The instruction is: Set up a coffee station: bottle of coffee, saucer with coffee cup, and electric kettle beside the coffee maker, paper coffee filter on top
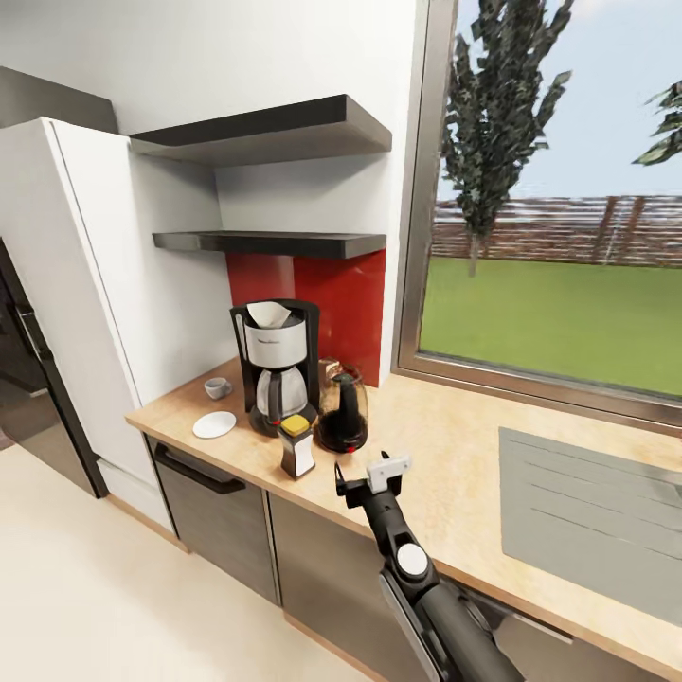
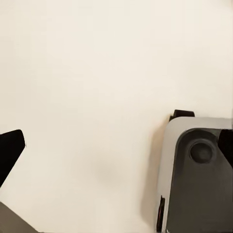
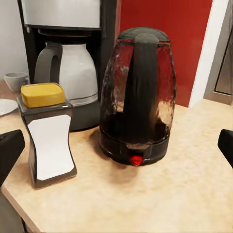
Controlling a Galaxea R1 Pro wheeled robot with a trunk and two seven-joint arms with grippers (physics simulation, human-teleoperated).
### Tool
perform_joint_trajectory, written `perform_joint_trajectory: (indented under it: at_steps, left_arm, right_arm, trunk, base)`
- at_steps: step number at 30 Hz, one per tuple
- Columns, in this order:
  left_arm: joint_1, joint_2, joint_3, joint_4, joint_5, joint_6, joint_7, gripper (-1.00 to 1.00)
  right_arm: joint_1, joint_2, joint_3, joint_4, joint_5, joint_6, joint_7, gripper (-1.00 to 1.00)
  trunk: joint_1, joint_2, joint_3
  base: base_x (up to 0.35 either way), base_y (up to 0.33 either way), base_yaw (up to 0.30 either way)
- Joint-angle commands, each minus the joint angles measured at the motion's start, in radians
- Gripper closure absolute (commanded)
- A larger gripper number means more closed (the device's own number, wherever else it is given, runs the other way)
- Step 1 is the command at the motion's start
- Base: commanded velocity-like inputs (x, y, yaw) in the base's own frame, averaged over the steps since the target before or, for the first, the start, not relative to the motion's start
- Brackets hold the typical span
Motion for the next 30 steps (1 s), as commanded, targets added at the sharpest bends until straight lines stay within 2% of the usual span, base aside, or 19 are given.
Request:
perform_joint_trajectory:
  at_steps: [1,3,4,6,12,15,20,22,24,27,30]
  left_arm:
    - [-0.001,0.0,0.006,-0.007,-0.01,-0.005,0.004,-1.0]
    - [-0.001,0.001,0.01,-0.051,-0.008,-0.008,0.005,-1.0]
    - [-0.001,0.001,0.011,-0.07,-0.006,-0.011,0.005,-1.0]
    - [-0.002,0.0,0.012,-0.077,-0.005,-0.013,0.005,-1.0]
    - [-0.002,-0.001,0.012,-0.082,-0.005,-0.015,0.005,-1.0]
    - [-0.002,-0.001,0.012,-0.082,-0.004,-0.015,0.005,-1.0]
    - [-0.002,-0.004,0.011,-0.082,-0.004,-0.015,0.004,-1.0]
    - [-0.002,-0.007,0.011,-0.082,-0.005,-0.015,0.004,-1.0]
    - [-0.002,-0.009,0.01,-0.082,-0.006,-0.015,0.004,-1.0]
    - [-0.002,-0.011,0.007,-0.083,-0.006,-0.015,0.004,-1.0]
    - [-0.002,-0.009,0.006,-0.082,-0.006,-0.015,0.004,-1.0]
  right_arm:
    - [0.0,0.0,0.002,0.001,0.001,-0.011,-0.01,-1.0]
    - [0.002,-0.001,0.003,0.01,0.001,-0.053,-0.074,-1.0]
    - [0.004,-0.001,0.006,0.033,0.002,-0.116,-0.14,-1.0]
    - [0.005,0.0,0.008,0.078,0.003,-0.22,-0.183,-1.0]
    - [0.006,0.001,0.011,0.203,0.006,-0.452,-0.212,-1.0]
    - [0.006,0.001,0.01,0.258,0.006,-0.532,-0.226,-1.0]
    - [0.006,0.004,0.012,0.43,0.005,-0.675,-0.293,-1.0]
    - [0.006,0.005,0.013,0.505,0.005,-0.758,-0.331,-1.0]
    - [0.006,0.005,0.012,0.544,0.006,-0.823,-0.349,-1.0]
    - [0.006,0.005,0.012,0.6,0.006,-0.907,-0.363,-1.0]
    - [0.005,0.005,0.012,0.652,0.006,-0.945,-0.368,-1.0]
  trunk:
    - [0.0,-0.001,0.0]
    - [0.0,-0.001,0.0]
    - [0.0,-0.001,0.0]
    - [0.0,-0.001,0.0]
    - [0.0,-0.001,0.0]
    - [0.0,-0.001,0.0]
    - [0.0,-0.001,0.0]
    - [0.0,-0.001,0.0]
    - [0.0,-0.001,0.0]
    - [0.0,-0.001,0.0]
    - [0.0,-0.001,0.0]
  base:
    - [-0.001,0.0,0.0]
    - [0.0,0.0,0.0]
    - [0.0,0.0,0.0]
    - [0.0,0.0,0.0]
    - [0.0,0.0,0.0]
    - [0.0,0.0,0.0]
    - [0.0,0.0,0.0]
    - [0.0,0.0,0.0]
    - [0.0,0.0,0.0]
    - [0.0,0.0,0.0]
    - [0.0,0.0,0.0]
